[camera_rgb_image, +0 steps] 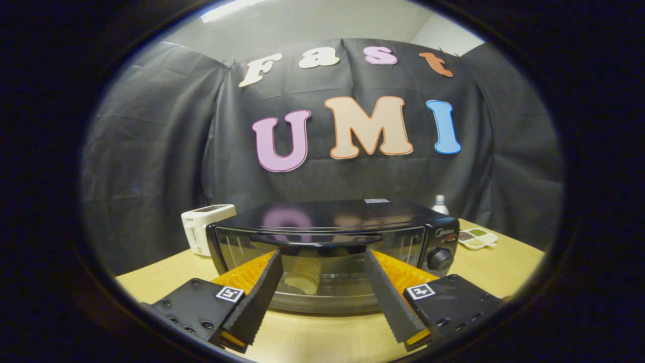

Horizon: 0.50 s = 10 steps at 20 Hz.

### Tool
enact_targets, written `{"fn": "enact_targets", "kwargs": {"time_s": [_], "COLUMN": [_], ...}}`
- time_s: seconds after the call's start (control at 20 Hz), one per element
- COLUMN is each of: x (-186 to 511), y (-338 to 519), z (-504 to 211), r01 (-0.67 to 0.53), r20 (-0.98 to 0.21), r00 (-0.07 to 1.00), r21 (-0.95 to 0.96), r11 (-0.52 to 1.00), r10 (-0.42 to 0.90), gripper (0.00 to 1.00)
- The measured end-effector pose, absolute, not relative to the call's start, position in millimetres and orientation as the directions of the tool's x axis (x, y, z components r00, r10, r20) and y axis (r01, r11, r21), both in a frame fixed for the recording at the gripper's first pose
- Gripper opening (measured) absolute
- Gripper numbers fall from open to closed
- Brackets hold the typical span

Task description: Open the toaster oven, put the food inside, and close the toaster oven door.

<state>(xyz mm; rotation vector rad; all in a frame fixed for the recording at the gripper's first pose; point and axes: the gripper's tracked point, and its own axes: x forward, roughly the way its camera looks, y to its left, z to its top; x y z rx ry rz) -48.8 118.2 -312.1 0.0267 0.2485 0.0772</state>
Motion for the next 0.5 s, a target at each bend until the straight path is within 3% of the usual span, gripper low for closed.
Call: {"fn": "enact_targets", "kwargs": {"time_s": [0.3, 0.5], "x": [-49, -45], "y": [116, 101], "z": [-300, -256], "r01": [-0.07, -0.057], "r20": [-0.218, -0.163], "r00": [0.974, 0.985], "r21": [-0.006, -0.014], "r11": [0.998, 0.998], "r10": [0.067, 0.054], "gripper": [0.98, 0.98]}}
